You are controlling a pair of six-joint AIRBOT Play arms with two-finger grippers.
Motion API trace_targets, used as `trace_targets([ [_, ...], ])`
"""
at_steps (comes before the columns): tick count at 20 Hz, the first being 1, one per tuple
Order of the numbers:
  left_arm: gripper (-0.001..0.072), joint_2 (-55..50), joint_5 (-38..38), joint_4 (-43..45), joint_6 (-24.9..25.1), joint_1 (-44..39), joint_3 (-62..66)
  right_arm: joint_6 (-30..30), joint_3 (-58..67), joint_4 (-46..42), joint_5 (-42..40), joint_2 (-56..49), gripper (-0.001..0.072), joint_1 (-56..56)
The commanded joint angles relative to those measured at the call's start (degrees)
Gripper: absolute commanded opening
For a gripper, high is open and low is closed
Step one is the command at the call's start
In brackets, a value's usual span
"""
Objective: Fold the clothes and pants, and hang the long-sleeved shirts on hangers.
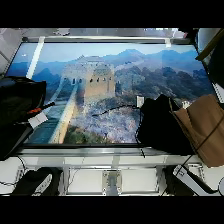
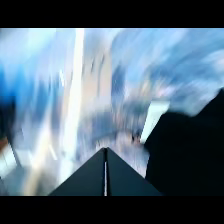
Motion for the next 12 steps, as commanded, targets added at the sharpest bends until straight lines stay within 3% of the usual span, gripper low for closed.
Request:
trace_targets([
  [1, 0.0013, -0.02, -2.29, -0.55, 0.02, 0.0, 0.02, -2.95, 0.28, -15.3, -0.48, 0.44, 0.0028, 15.78],
  [4, 0.0013, -0.02, -6.91, -0.55, 0.04, 0.0, 0.02, -2.97, 0.28, -20.35, 3.32, 0.44, 0.0028, 17.07],
  [12, 0.0013, -0.02, -6.88, -0.55, 0.04, 0.0, 0.02, -0.68, 0.28, -20.68, 6.1, 1.53, 0.0029, 17.07],
])
